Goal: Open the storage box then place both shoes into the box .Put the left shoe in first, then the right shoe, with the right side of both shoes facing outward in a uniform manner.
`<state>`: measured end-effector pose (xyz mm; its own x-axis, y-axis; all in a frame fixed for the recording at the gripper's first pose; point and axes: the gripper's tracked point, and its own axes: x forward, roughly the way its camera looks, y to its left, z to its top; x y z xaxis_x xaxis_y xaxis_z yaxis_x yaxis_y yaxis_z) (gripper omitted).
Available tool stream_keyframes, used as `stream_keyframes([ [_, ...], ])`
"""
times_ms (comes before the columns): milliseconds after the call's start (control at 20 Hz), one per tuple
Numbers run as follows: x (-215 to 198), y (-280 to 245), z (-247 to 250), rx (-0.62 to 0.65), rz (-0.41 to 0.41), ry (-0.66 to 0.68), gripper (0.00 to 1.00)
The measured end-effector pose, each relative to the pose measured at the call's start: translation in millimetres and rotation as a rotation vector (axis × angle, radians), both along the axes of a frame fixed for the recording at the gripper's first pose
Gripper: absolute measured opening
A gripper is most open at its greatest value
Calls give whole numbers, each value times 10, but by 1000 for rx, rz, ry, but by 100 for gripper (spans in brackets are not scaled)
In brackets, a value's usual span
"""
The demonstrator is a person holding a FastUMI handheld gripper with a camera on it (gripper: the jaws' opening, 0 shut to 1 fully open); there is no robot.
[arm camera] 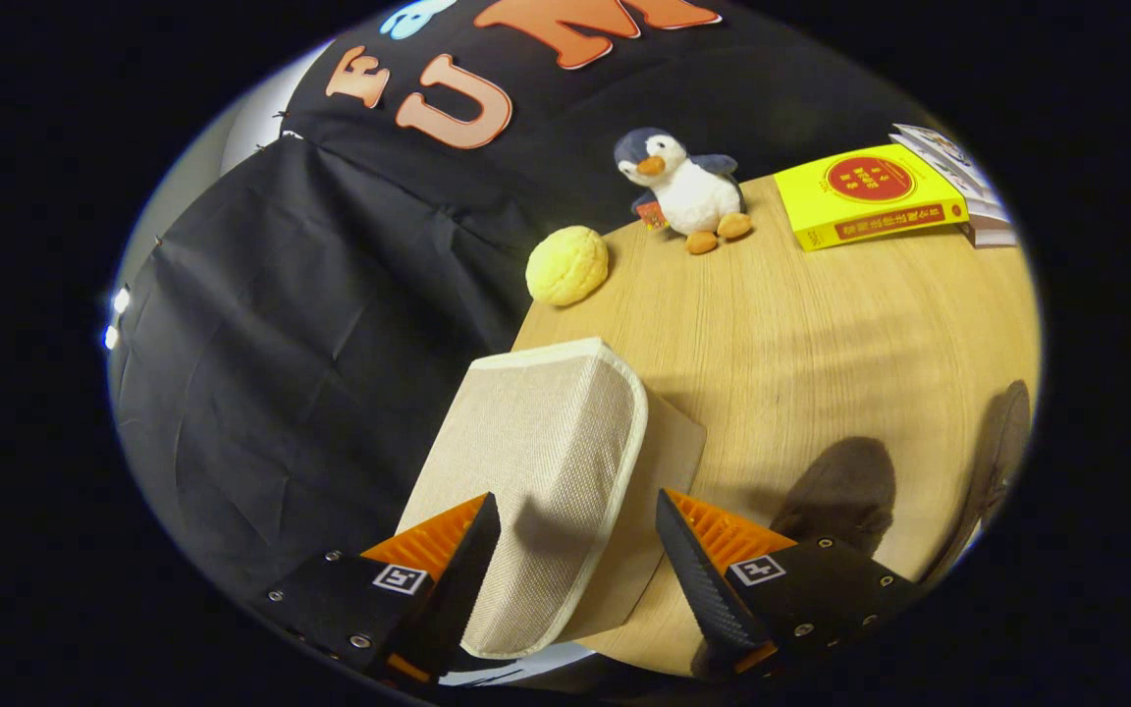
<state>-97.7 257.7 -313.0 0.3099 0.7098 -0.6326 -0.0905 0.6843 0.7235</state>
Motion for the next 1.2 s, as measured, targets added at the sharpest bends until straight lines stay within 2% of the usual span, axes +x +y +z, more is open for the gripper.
stream_keyframes([
  [350,-115,212,-18,145,-3,91,95],
  [650,-104,255,127,236,-33,128,78],
  [800,-7,204,472,322,-81,108,70],
  [950,27,199,719,343,-79,72,62],
  [1100,74,308,1086,386,-65,27,62],
  [1200,109,409,1379,426,-66,-21,52],
])
